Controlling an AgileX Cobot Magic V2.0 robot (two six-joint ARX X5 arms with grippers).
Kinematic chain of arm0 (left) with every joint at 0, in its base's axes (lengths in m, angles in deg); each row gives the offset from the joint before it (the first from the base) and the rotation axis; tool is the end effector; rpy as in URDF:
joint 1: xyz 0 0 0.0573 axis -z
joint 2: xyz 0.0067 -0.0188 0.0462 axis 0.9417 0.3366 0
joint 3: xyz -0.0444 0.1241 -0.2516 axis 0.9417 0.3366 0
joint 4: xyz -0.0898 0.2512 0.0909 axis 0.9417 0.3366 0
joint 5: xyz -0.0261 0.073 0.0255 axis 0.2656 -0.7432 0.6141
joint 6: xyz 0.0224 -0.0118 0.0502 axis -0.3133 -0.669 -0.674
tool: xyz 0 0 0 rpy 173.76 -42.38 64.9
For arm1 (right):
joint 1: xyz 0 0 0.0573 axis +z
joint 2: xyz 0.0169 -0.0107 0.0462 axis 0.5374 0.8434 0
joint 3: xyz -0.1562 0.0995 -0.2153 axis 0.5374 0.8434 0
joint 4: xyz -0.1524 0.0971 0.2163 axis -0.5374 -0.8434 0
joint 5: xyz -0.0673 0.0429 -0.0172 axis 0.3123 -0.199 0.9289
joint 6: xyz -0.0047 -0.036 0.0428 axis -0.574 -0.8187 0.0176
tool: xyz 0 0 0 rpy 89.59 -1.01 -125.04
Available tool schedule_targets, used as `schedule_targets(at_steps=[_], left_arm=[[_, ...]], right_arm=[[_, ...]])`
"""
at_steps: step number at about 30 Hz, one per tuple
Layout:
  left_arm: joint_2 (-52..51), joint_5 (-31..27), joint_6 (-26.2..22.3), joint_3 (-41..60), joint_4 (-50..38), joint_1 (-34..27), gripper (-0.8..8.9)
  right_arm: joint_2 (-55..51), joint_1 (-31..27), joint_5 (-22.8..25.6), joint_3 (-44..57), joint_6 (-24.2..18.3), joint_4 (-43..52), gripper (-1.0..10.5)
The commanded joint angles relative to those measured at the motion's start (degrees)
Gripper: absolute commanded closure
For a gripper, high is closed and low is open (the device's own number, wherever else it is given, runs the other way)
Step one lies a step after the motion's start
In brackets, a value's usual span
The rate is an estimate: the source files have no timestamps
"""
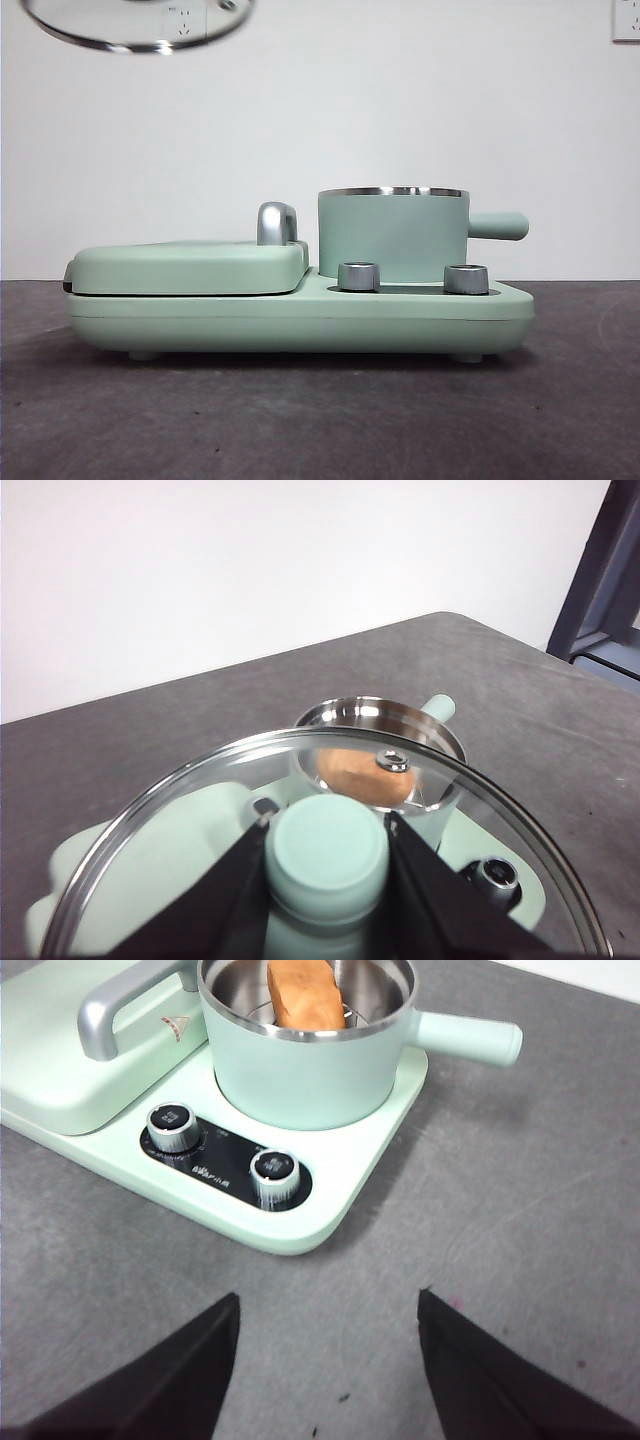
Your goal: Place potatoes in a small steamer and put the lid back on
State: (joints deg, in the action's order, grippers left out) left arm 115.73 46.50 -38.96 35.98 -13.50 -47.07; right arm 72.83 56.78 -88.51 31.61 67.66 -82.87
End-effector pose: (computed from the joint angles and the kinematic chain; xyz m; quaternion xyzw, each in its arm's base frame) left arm 0.2046 -0.0974 0.3600 -0.0022 0.0927 -0.3268 0.9405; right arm 0.0929 0.0427 0.2891 -0.0586 0.2437 0.2160 0.9437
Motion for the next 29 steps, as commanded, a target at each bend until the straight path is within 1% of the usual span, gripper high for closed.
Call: schedule_targets(at_steps=[1, 6, 11, 20, 24, 29], left_arm=[[6.0, 0.6, -0.6, -3.7, -5.0, 1.0, 8.00], [16.5, 1.4, -2.9, -9.2, -9.3, 3.2, 8.00], [27.1, 1.4, -6.3, -18.0, -9.2, 5.9, 7.99], [42.6, 1.4, -8.3, -32.0, -10.6, 9.3, 7.99], [47.7, 1.4, -9.4, -35.1, -12.9, 10.1, 7.99], [52.5, 1.4, -9.6, -35.8, -18.1, 10.8, 7.99]], right_arm=[[-0.8, 0.2, 0.2, 0.0, 2.3, -1.3, 6.7], [-1.2, 0.2, 0.2, 0.0, 2.3, -1.9, 6.7], [-1.2, 0.2, 0.2, 0.0, 2.3, -1.9, 6.7], [-1.2, 0.2, 0.2, 0.0, 2.3, -1.9, 6.7], [-1.2, 0.2, 0.2, 0.0, 2.3, -1.9, 6.7], [-1.2, 0.2, 0.2, 0.0, 2.3, -1.9, 6.7]])
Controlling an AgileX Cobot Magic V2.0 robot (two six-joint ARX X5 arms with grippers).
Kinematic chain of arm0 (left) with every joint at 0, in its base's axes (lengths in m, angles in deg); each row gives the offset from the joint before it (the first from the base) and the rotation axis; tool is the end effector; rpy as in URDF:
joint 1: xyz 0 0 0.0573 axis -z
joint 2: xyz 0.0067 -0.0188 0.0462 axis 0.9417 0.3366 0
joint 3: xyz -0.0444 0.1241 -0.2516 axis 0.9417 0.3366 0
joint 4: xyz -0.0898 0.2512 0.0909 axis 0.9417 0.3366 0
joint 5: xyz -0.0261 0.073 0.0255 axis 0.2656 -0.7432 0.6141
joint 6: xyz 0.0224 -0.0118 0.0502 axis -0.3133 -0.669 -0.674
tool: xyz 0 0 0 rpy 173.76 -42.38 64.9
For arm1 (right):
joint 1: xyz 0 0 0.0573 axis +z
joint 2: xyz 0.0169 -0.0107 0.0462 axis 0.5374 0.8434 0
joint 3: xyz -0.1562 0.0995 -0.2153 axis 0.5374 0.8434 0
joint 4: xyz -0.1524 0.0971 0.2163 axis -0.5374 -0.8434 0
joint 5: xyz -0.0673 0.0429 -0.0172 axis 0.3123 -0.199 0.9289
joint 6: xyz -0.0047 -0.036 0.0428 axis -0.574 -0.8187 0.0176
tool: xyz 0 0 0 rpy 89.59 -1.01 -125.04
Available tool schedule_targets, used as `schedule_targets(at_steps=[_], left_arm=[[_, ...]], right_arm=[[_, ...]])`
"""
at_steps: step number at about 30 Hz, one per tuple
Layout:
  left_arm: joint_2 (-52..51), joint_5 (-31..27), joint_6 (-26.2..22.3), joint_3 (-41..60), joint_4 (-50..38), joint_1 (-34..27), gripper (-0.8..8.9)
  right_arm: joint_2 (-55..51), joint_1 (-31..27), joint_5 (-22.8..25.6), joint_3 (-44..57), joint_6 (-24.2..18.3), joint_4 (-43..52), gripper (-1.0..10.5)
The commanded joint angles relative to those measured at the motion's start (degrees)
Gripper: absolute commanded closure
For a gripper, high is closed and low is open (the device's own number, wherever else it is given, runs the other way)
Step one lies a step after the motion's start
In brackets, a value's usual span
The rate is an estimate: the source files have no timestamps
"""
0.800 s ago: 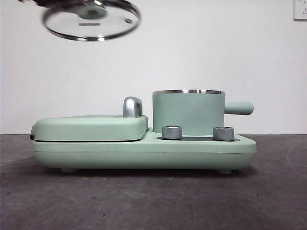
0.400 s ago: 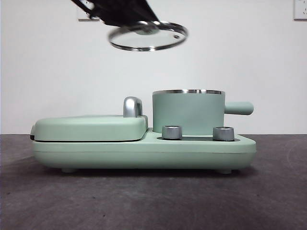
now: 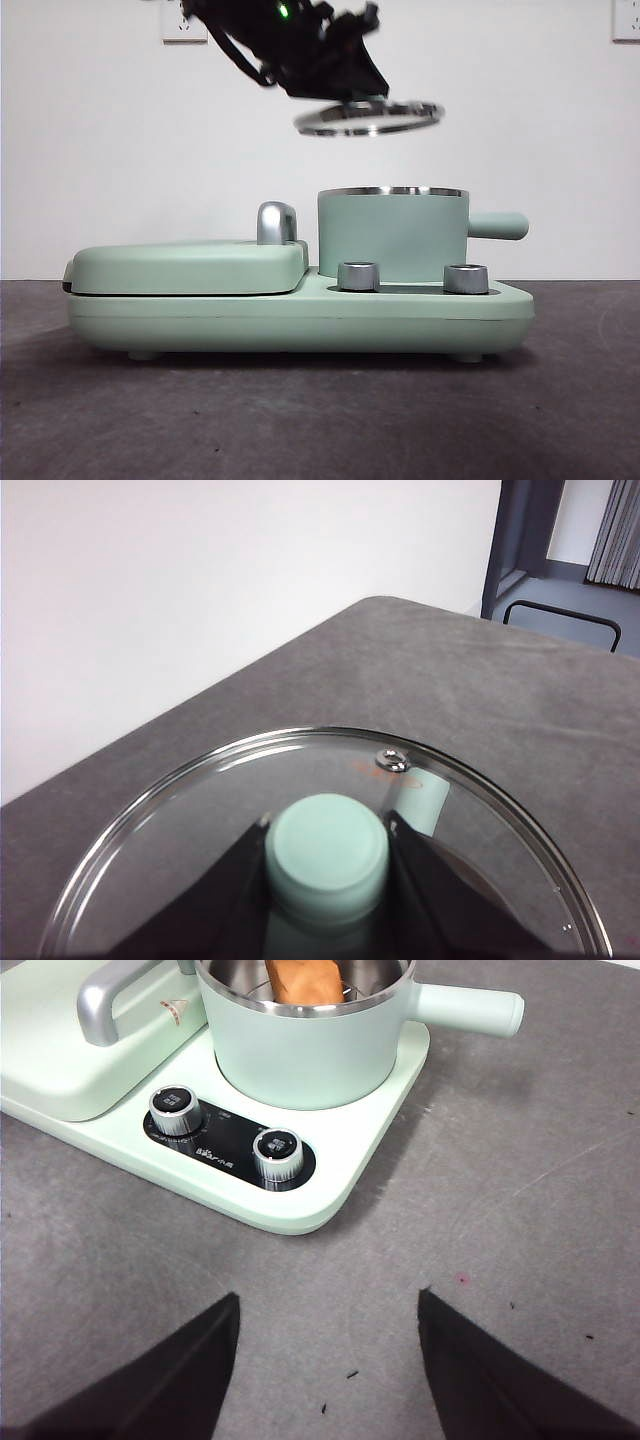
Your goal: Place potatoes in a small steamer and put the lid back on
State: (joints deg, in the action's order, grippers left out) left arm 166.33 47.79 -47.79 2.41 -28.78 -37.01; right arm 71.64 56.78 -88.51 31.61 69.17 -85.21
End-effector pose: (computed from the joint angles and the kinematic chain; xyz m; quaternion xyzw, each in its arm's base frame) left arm 0.3834 -0.2634 0.3213 0.0766 0.0754 -0.4245 0.8990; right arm 0.0875 0.0403 0.2872 -0.0481 0.2561 0.2121 0.9419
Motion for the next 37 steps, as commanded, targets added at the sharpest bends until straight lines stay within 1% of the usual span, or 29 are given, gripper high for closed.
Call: schedule_targets(at_steps=[1, 13, 21, 31, 37], left_arm=[[2.7, 0.1, -0.7, -2.4, -3.0, 0.9, 7.99], [8.5, 0.2, -0.7, -2.6, -5.6, 1.5, 7.99], [9.7, 0.2, -0.7, -2.6, -6.8, 2.4, 7.99], [9.7, 0.0, -0.8, -2.6, -5.8, 2.6, 7.99], [9.7, -0.5, -3.2, -2.7, -4.2, 2.6, 7.99]], right_arm=[[0.0, 0.2, 0.2, 0.0, 0.8, 0.4, 6.7], [0.0, 0.2, 0.2, 0.0, 0.7, 0.4, 6.7], [0.0, 0.2, 0.2, 0.0, 0.6, 0.4, 6.7], [0.0, 0.2, 0.2, 0.0, 0.6, 0.4, 6.7], [0.0, 0.2, 0.2, 0.0, 0.6, 0.4, 6.7]])
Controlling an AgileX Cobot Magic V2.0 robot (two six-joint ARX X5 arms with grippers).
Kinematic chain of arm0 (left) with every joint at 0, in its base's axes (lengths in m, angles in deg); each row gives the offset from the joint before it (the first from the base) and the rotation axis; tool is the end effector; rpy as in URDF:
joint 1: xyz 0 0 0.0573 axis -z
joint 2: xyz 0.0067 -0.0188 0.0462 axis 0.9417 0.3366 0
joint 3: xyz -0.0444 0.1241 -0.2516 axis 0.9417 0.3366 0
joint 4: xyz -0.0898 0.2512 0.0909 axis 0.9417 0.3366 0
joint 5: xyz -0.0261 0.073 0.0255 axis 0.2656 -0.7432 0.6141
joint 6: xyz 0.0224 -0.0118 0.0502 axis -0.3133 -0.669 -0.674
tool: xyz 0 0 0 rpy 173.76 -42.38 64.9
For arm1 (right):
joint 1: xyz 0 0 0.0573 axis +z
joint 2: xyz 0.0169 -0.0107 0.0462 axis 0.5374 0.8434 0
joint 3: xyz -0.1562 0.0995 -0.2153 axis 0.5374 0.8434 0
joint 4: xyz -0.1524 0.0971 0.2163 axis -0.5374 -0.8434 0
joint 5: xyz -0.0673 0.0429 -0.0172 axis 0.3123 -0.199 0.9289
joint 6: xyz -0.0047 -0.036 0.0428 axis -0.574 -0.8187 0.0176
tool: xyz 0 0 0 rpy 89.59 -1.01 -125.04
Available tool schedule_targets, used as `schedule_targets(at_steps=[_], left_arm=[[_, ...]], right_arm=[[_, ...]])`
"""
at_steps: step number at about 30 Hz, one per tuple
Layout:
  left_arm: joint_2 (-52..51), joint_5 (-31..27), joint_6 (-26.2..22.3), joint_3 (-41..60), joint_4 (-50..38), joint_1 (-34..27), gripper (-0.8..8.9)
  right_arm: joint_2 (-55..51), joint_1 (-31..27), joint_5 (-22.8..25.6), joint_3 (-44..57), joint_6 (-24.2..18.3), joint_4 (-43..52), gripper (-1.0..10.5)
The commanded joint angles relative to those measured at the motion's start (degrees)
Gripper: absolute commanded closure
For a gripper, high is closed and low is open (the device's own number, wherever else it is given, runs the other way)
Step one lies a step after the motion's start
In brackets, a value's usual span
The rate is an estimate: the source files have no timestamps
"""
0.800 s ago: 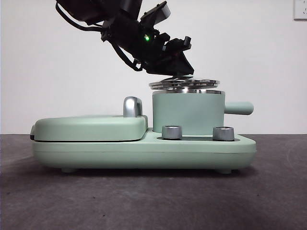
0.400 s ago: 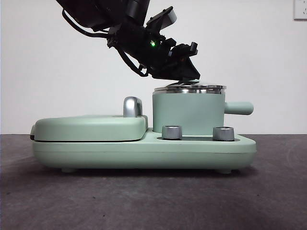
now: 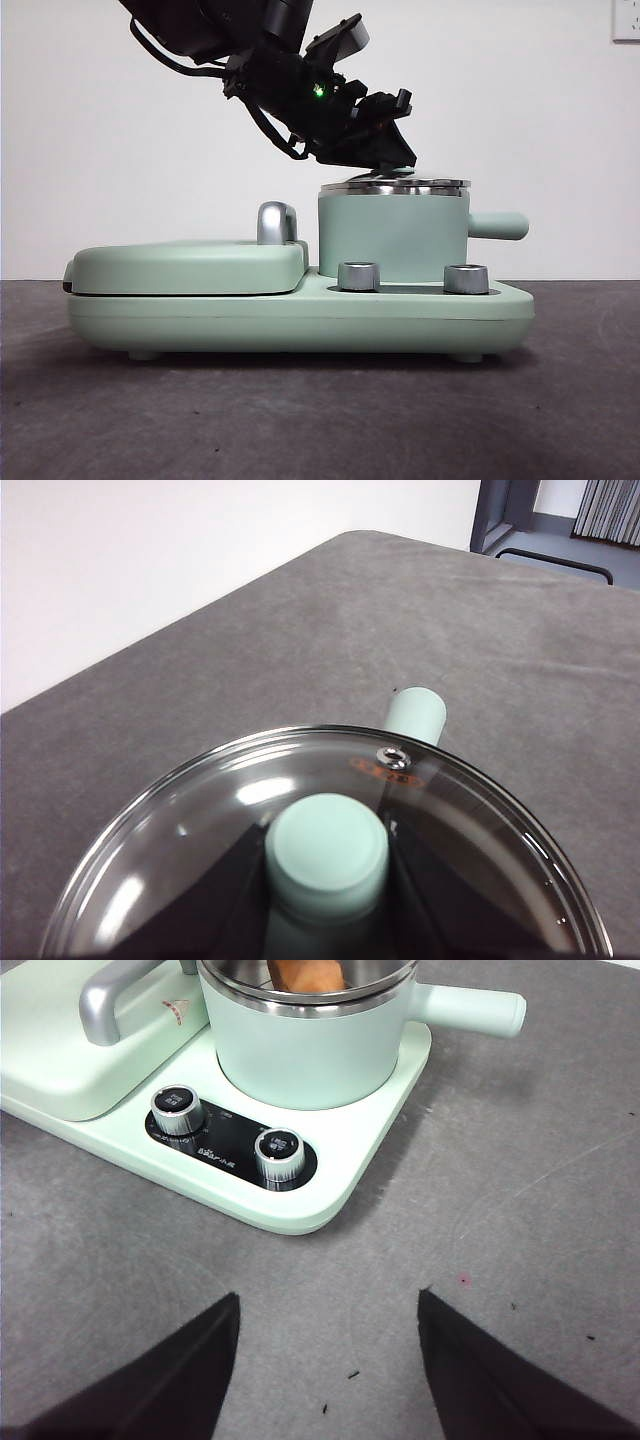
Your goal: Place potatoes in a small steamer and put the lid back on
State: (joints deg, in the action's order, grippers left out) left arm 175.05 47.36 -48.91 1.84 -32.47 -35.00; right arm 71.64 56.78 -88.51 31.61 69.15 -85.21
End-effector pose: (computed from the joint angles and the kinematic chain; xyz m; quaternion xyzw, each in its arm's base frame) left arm 0.3995 -0.2944 0.2609 0.0933 0.1080 -0.4384 0.8874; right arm 0.0875 0.0403 0.2872 -0.0483 0.2560 0.2122 0.9419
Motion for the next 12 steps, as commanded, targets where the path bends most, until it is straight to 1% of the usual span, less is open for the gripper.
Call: schedule_targets(at_steps=[1, 5, 12], left_arm=[[1.0, -0.1, -2.2, -2.3, 0.0, 0.6, 7.99], [1.0, -0.1, -2.7, -3.9, 3.1, 0.6, 7.99], [1.0, -0.1, -2.8, -4.2, 3.3, 0.6, 7.99]], right_arm=[[0.0, 0.2, 0.2, 0.0, 0.6, 0.4, 6.7], [0.0, 0.2, 0.2, 0.0, 0.6, 0.4, 6.7], [0.0, 0.2, 0.2, 0.0, 0.6, 0.4, 6.7]])
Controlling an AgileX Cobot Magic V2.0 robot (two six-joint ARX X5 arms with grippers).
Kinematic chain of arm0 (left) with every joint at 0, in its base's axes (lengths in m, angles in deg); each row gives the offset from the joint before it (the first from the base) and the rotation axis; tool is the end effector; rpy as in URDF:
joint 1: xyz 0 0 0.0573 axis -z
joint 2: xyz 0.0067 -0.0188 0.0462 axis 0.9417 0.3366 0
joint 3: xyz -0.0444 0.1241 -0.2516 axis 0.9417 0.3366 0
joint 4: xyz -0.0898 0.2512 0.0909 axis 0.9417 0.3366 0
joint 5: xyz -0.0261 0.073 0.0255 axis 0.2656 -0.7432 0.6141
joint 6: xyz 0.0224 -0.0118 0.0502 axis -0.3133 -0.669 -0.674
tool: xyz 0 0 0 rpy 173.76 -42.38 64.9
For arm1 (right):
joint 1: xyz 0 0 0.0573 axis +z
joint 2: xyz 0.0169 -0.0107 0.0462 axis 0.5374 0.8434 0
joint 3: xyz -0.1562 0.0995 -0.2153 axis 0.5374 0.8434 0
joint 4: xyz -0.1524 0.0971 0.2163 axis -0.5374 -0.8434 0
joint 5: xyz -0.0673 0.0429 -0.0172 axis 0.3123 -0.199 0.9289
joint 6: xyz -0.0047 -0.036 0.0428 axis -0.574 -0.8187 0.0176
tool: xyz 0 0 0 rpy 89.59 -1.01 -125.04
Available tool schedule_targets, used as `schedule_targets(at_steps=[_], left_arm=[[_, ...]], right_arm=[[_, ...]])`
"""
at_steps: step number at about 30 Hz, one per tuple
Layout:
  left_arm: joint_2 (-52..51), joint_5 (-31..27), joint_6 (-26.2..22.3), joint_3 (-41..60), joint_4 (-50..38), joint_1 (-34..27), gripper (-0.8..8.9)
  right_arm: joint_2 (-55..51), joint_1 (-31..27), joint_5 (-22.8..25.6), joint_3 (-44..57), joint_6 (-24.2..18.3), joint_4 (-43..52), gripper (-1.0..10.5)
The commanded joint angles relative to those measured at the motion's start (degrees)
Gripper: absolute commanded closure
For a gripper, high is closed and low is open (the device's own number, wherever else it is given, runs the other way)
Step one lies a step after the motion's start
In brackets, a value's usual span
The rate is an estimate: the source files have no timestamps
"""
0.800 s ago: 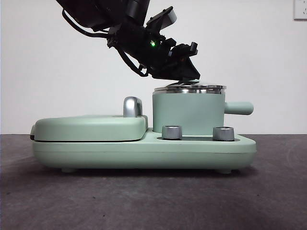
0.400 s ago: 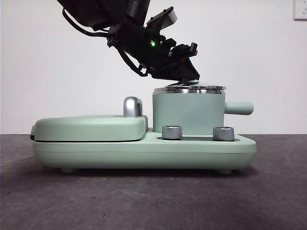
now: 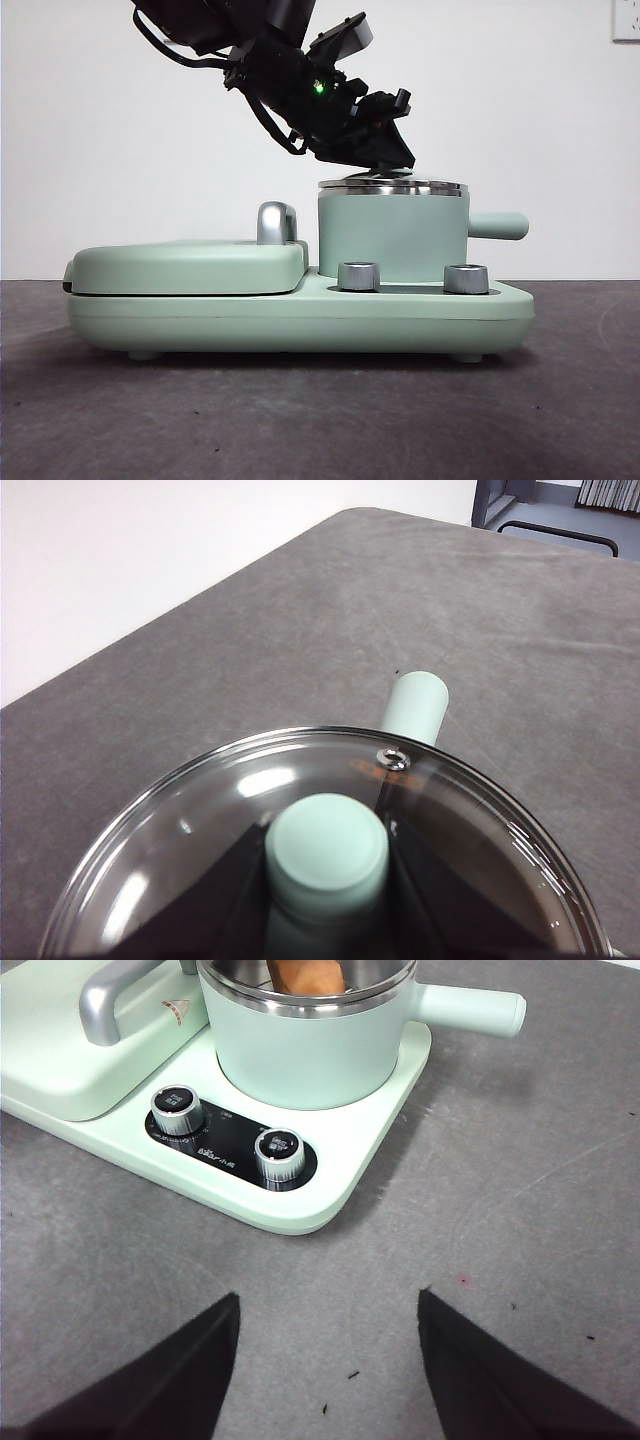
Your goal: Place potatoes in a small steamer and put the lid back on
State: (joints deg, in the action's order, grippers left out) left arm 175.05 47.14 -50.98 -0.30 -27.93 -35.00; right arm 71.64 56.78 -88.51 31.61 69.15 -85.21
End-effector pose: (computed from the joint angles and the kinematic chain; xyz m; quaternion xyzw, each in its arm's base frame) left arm 0.4007 -0.2952 0.2671 0.1129 0.1206 -0.4391 0.8831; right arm 0.0875 0.0403 0.2872 -0.0483 0.2560 0.2122 0.9419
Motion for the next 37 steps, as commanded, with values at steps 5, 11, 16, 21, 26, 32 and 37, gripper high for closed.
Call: schedule_targets(at_steps=[5, 11, 16, 21, 26, 32, 37], left_arm=[[1.0, 0.3, -0.1, -2.0, -1.3, 0.7, 7.99], [1.0, 0.6, 0.4, -2.0, -0.2, 0.7, 7.99], [1.2, 0.6, 1.4, -2.0, 1.0, 0.6, 7.99], [1.2, 0.6, 1.4, -2.0, 1.0, 0.6, 7.99], [1.2, 0.6, 1.4, -2.0, 0.9, 0.6, 6.94], [1.2, 0.6, 1.4, -2.0, -0.5, 0.6, 4.86], [-0.7, 0.6, 5.6, -2.0, -0.4, 0.3, 4.78]], right_arm=[[0.0, 0.2, 0.2, 0.0, 0.6, 0.4, 6.7], [0.0, 0.2, 0.2, 0.0, 0.6, 0.4, 6.7], [0.0, 0.2, 0.2, 0.0, 0.6, 0.4, 6.7], [0.0, 0.2, 0.2, 0.0, 0.6, 0.4, 6.7], [0.0, 0.2, 0.2, 0.0, 0.6, 0.4, 6.7], [0.0, 0.2, 0.2, 0.0, 0.6, 0.4, 6.7], [0.0, 0.2, 0.2, 0.0, 0.6, 0.4, 6.7]])
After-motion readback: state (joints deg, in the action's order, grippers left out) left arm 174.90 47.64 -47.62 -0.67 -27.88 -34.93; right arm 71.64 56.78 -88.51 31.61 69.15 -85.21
